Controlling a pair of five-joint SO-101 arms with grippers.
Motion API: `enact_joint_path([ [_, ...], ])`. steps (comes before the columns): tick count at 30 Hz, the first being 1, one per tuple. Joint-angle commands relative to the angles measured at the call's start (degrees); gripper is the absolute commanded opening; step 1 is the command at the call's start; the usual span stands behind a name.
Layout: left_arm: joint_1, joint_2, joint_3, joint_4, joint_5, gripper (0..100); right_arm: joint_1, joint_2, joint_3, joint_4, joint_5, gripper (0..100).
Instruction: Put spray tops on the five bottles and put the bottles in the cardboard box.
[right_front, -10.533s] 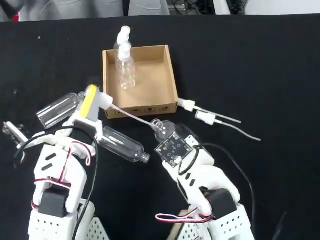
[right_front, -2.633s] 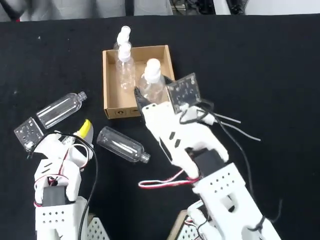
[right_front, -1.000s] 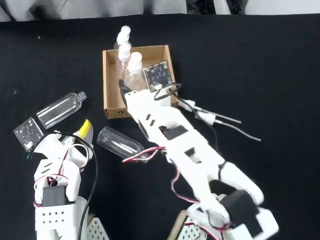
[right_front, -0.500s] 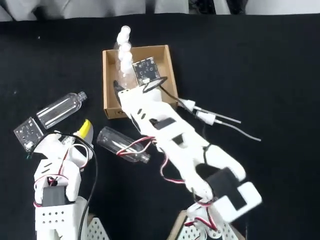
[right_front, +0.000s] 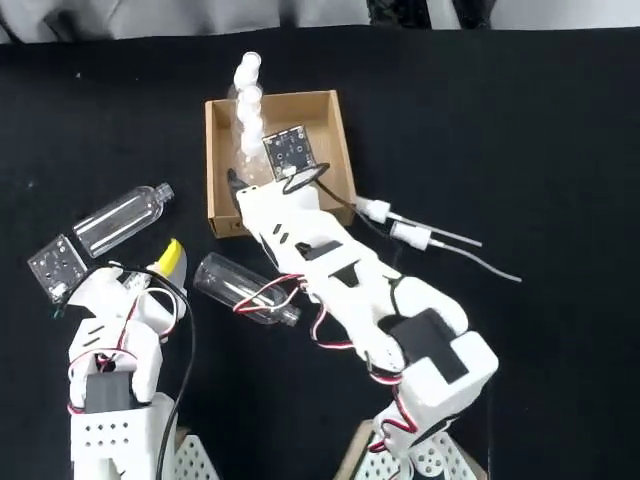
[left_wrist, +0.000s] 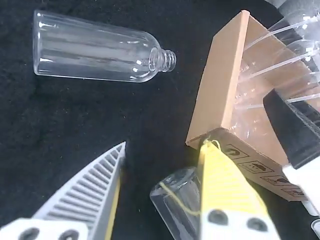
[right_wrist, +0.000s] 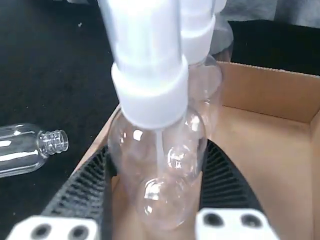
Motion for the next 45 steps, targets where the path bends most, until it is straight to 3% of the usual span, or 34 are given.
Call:
enact_joint_path([
  [1, -0.4, -0.5, -0.3, -1.2, -0.5, 21, -1.1, 0.0, -4.3, -1.7, -0.4, 12.4],
  [11, -0.1, -0.5, 0.1, -1.3, -0.6, 21, -1.2, 3.2, -5.1, -1.5, -0.2, 13.2],
  [19, -0.1, -0.5, 0.1, -1.3, -0.6, 21, -2.2, 3.2, -4.6, -1.1, -0.2, 29.2],
  [42, -0.2, -0.5, 0.1, -1.4, -0.6, 21, -2.1, -2.0, -0.7, -1.1, -0.1, 29.6],
  [45, -0.2, -0.5, 0.1, -1.4, -0.6, 21, -2.2, -2.1, -0.3, -1.1, -0.1, 34.3],
])
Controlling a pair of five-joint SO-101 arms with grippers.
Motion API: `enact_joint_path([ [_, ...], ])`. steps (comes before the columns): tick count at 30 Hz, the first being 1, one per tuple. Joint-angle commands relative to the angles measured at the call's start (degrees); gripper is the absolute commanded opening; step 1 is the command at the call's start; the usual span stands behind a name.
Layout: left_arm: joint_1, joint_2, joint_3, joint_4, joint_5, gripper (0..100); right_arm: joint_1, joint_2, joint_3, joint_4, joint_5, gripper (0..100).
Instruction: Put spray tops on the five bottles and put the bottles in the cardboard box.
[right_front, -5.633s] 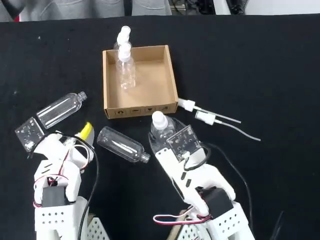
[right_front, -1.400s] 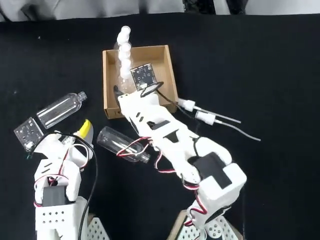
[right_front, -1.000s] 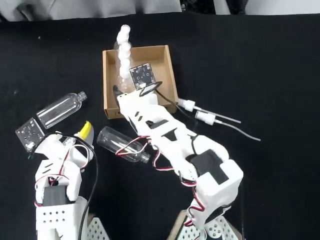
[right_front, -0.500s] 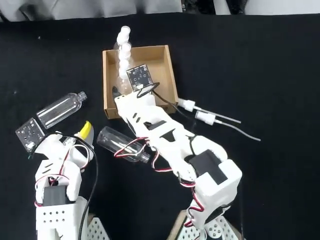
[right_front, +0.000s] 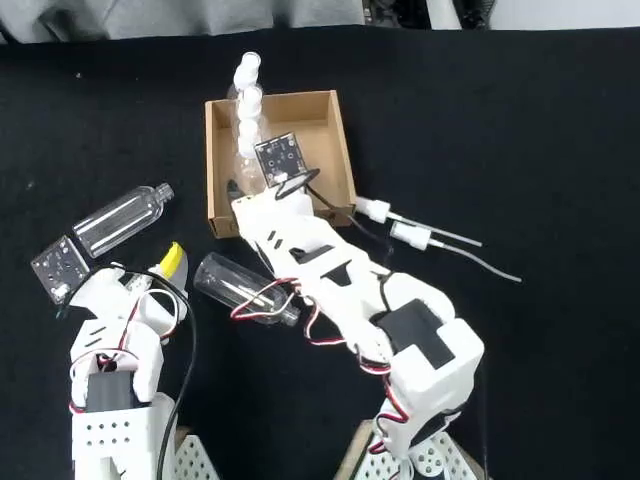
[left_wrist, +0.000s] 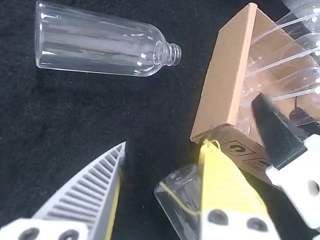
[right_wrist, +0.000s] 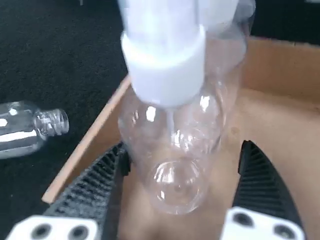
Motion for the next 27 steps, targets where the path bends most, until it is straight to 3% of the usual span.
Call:
enact_joint_path([
  [1, -0.2, -0.5, -1.1, -1.4, -0.6, 21, -1.0, -5.5, -0.3, -0.1, 0.2, 36.9],
  [4, -0.2, -0.5, -1.1, -1.4, -0.6, 21, -1.0, -5.5, -1.0, 4.0, 0.2, 41.3],
  [27, -0.6, -0.5, 1.0, -5.4, -0.6, 21, -1.0, -20.2, 9.2, 4.9, 0.1, 36.1],
])
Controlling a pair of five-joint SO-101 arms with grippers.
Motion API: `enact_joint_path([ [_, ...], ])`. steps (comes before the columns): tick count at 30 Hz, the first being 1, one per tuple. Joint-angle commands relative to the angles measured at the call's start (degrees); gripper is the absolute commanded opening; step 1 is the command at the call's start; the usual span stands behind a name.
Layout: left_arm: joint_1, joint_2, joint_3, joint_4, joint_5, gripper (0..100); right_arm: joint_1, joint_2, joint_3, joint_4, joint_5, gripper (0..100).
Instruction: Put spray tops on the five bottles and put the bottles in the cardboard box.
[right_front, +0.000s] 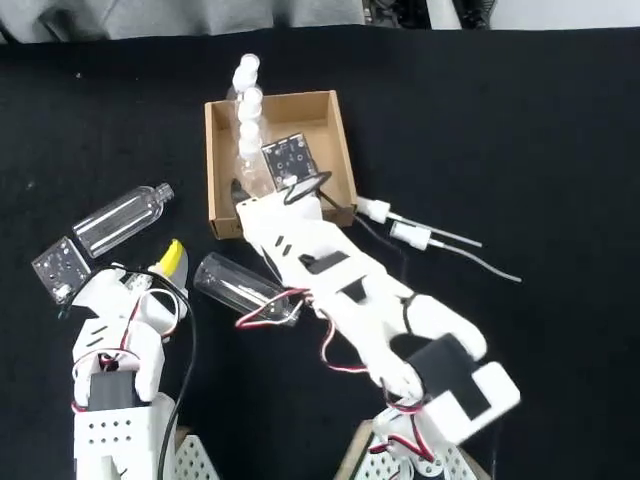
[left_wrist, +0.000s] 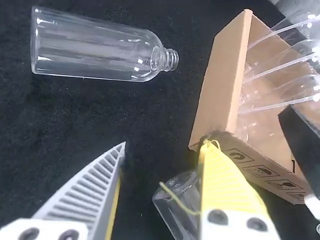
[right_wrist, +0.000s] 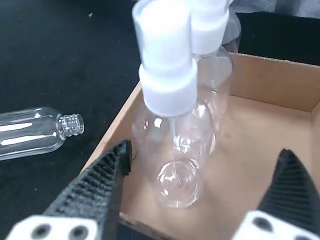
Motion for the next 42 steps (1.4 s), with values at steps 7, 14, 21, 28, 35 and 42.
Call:
enact_joint_path([
  [7, -0.6, -0.5, -1.0, -1.5, -0.6, 21, -0.4, -13.5, 6.4, 3.1, 0.0, 36.1],
  [14, -0.6, -0.5, -0.9, -1.5, -0.6, 21, -0.4, -22.9, 6.5, 18.3, 0.1, 36.1],
  [21, -0.6, -0.5, -0.9, -1.5, -0.6, 21, -0.4, -32.0, 6.5, 30.6, 0.1, 36.1],
  [28, -0.6, -0.5, -0.9, -1.5, -0.6, 21, -0.4, -40.3, 6.5, 40.1, 0.1, 36.1],
  [35, -0.6, -0.5, -0.9, -1.5, -0.6, 21, 2.0, -46.1, 6.1, 45.7, 1.7, 36.1],
  [42, -0.6, -0.5, -0.9, -1.5, -0.6, 21, 11.9, -47.3, -4.2, 60.8, 7.3, 36.0],
])
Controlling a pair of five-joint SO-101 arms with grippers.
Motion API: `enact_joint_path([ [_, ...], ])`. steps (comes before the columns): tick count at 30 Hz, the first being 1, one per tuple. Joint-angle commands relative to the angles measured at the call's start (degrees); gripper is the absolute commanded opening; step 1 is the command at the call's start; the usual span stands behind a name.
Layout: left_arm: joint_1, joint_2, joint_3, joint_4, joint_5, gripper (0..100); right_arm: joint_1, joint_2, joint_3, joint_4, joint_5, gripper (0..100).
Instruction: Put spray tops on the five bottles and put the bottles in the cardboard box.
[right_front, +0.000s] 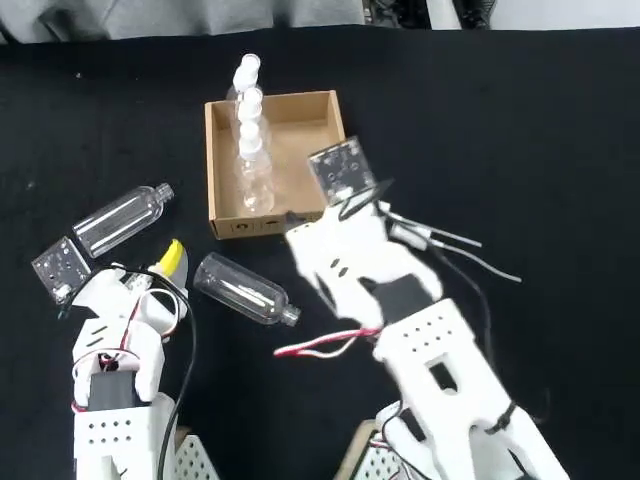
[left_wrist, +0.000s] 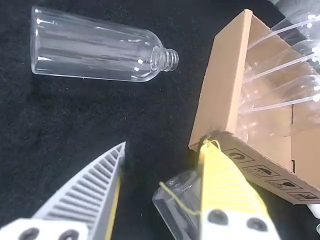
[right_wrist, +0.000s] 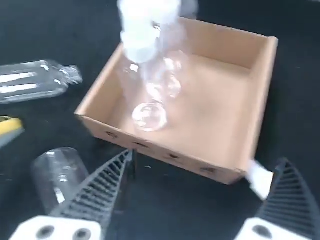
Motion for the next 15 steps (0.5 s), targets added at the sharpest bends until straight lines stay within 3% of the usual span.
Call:
enact_joint_path([
  [1, -0.6, -0.5, -0.9, -1.5, -0.6, 21, 6.4, -2.7, -8.7, 7.3, 1.8, 36.0],
  [15, -0.6, -0.5, -0.9, -1.5, -0.6, 21, 11.6, -2.7, -16.1, 16.7, 7.4, 36.0],
])
